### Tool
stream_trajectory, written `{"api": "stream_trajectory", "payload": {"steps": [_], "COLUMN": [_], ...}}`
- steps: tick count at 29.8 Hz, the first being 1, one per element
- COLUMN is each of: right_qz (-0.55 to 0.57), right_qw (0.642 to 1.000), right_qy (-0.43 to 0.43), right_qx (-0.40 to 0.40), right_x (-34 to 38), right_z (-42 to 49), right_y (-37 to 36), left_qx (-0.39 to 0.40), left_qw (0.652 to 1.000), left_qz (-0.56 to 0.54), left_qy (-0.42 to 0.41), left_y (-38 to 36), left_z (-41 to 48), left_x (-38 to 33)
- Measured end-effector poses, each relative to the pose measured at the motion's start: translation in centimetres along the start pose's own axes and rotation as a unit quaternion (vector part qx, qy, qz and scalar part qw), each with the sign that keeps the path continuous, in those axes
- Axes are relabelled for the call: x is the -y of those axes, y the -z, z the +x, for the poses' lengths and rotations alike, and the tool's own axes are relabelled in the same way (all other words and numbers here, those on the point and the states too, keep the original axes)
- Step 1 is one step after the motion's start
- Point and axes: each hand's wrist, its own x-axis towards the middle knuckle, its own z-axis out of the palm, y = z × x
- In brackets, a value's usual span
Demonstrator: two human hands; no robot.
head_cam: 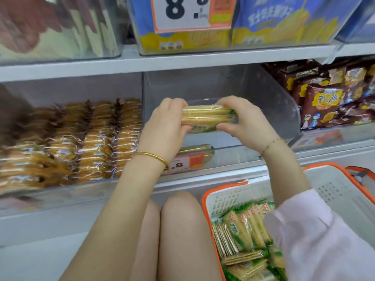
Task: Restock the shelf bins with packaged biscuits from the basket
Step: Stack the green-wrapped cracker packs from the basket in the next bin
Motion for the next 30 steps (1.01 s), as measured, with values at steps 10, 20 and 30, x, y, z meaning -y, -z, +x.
{"api": "stream_trajectory", "payload": {"steps": [10,20,30], "right_qz": [-0.035,-0.010,-0.057], "right_qw": [0.972,0.950,0.939], "right_qy": [-0.051,-0.071,-0.085], "right_qx": [0.228,0.303,0.329], "right_x": [-1.3,-0.7,0.0], "right_z": [4.2,5.2,5.4], "right_y": [-5.7,-7.3,-7.7], "left_qx": [0.217,0.234,0.245], "left_qw": [0.964,0.956,0.954], "left_qz": [0.130,0.147,0.139], "left_qy": [0.086,0.100,0.105], "left_y": [-4.4,-4.4,-3.8], "left_z": [-0.9,-1.8,-2.1], "left_x": [0.3,0.0,0.2]}}
